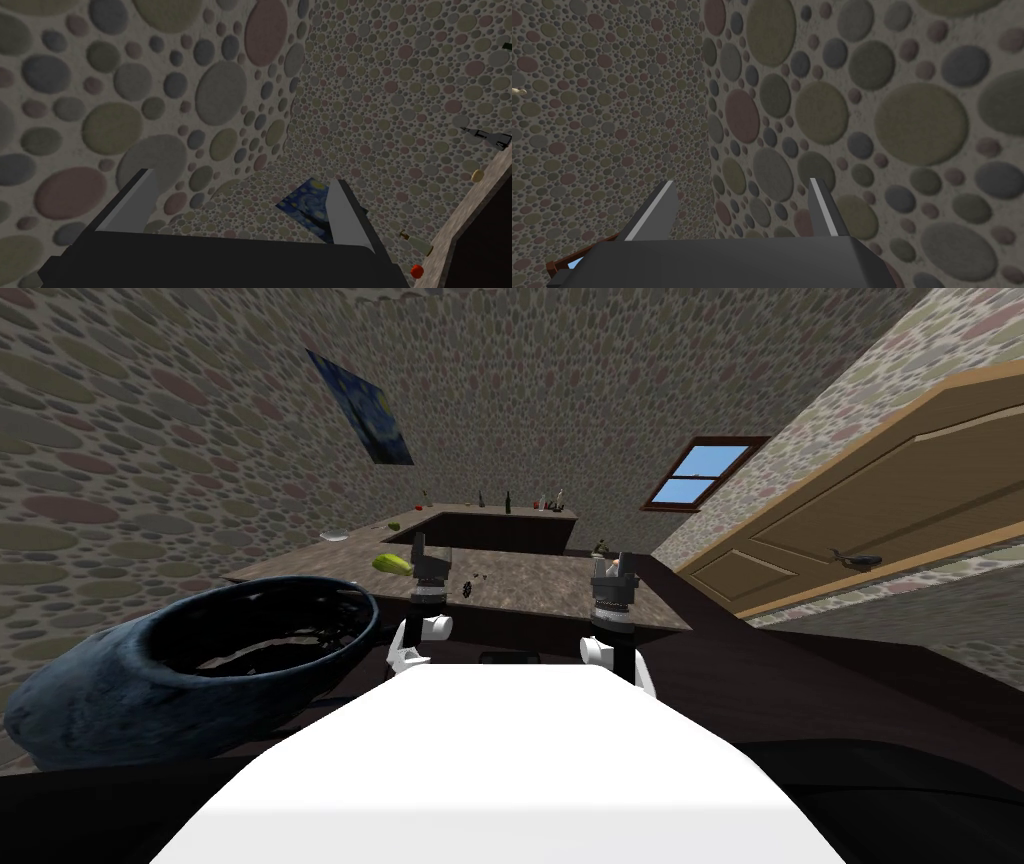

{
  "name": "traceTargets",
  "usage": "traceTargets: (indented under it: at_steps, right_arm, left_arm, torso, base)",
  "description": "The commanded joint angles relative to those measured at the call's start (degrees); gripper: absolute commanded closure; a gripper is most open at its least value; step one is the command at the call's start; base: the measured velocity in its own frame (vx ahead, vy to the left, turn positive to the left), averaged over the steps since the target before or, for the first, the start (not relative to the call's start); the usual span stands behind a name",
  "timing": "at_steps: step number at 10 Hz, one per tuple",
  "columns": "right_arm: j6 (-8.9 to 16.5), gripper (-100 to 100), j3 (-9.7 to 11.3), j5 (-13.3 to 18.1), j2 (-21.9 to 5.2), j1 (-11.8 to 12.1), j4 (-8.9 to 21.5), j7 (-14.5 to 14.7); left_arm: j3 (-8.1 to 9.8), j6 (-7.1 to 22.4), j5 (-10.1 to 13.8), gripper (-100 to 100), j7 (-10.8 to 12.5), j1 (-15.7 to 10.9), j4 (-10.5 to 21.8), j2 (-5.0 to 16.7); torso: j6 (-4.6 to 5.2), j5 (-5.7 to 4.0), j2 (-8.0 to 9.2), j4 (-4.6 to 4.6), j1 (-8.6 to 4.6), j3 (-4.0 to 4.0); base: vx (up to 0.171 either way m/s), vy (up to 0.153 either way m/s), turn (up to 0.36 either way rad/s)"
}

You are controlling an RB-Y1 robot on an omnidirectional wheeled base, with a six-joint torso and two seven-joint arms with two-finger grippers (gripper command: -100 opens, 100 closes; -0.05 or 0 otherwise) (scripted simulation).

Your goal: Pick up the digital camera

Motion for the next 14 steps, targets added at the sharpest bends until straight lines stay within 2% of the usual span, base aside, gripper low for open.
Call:
traceTargets:
  at_steps: [1,2,3,4,5,6,7,8,9,10,11,12,13,14]
  right_arm:
    - [0.00,0,0.00,0.00,0.00,0.00,0.00,0.00]
    - [0.00,0,0.00,0.00,0.00,0.00,0.00,0.00]
    - [0.00,0,0.00,0.00,0.00,0.00,0.00,0.00]
    - [0.00,0,0.00,0.00,0.00,0.00,0.00,0.00]
    - [0.00,0,0.00,0.00,0.00,0.00,0.00,0.00]
    - [0.00,0,0.00,0.00,0.00,0.00,0.00,0.00]
    - [0.00,0,0.00,0.00,0.00,0.00,0.00,0.00]
    - [0.00,0,0.00,0.00,0.00,0.00,0.00,0.00]
    - [0.00,0,0.00,0.00,0.00,0.00,0.00,0.00]
    - [0.00,0,0.00,0.00,0.00,0.00,0.00,0.00]
    - [0.00,0,0.00,0.00,0.00,0.00,0.00,0.00]
    - [0.00,0,0.00,0.00,0.00,0.00,0.00,0.00]
    - [0.00,0,0.00,0.00,0.00,0.00,0.00,0.00]
    - [0.00,0,0.00,0.00,0.00,0.00,0.00,0.00]
  left_arm:
    - [-0.06,1.45,0.34,-100,0.35,-1.44,1.73,0.25]
    - [-0.33,3.90,1.08,-100,1.01,-3.91,3.92,0.81]
    - [-0.33,4.12,1.08,-100,1.01,-3.96,4.50,0.81]
    - [-0.61,5.99,1.84,-100,1.69,-6.59,7.35,1.37]
    - [-0.61,6.91,1.84,-100,1.69,-6.59,7.39,1.37]
    - [-0.89,8.95,2.61,-100,2.38,-9.28,9.96,1.90]
    - [-0.89,9.80,2.61,-100,2.38,-9.31,10.38,1.90]
    - [-1.16,11.49,3.41,-100,3.10,-11.93,13.23,2.41]
    - [-1.16,12.78,3.41,-100,3.10,-12.09,13.46,2.41]
    - [-1.45,14.38,4.21,-100,3.82,-14.28,15.85,2.87]
    - [-1.45,15.83,4.21,-100,3.82,-14.91,16.62,2.87]
    - [-1.72,18.03,5.02,-100,4.55,-17.26,18.44,3.27]
    - [-1.72,18.96,5.02,-100,4.55,-17.74,19.86,3.27]
    - [-2.01,21.05,5.83,-100,5.29,-20.30,21.93,3.58]
  torso:
    - [0.00,0.00,0.00,0.00,0.00,0.00]
    - [-0.01,0.00,0.00,0.00,0.00,0.00]
    - [0.00,0.00,-0.01,0.00,-0.01,-0.01]
    - [-0.01,0.00,-0.01,0.00,0.00,0.00]
    - [0.00,0.00,-0.01,0.00,0.00,-0.01]
    - [-0.02,0.00,0.00,0.00,0.00,0.00]
    - [-0.01,0.00,-0.01,0.00,0.02,-0.01]
    - [-0.02,0.00,-0.01,0.00,0.02,-0.01]
    - [-0.01,0.00,-0.01,0.00,0.02,0.00]
    - [-0.02,0.00,-0.01,0.00,0.03,-0.01]
    - [-0.01,0.00,-0.02,0.00,0.03,-0.01]
    - [-0.02,0.00,-0.01,0.00,0.03,-0.01]
    - [-0.01,0.00,-0.02,0.00,0.03,-0.01]
    - [-0.03,0.01,-0.02,-0.01,0.05,-0.01]
  base:
    - [-0.002,-0.007,-0.031]
    - [-0.003,-0.009,-0.050]
    - [-0.003,-0.007,-0.031]
    - [-0.004,-0.006,-0.042]
    - [-0.002,-0.004,-0.026]
    - [-0.002,-0.004,-0.042]
    - [-0.001,-0.001,-0.027]
    - [-0.001,-0.001,-0.049]
    - [0.000,0.001,-0.027]
    - [0.000,0.002,-0.039]
    - [0.000,0.004,-0.024]
    - [0.000,0.004,-0.047]
    - [0.001,0.006,-0.021]
    - [0.000,0.009,-0.028]
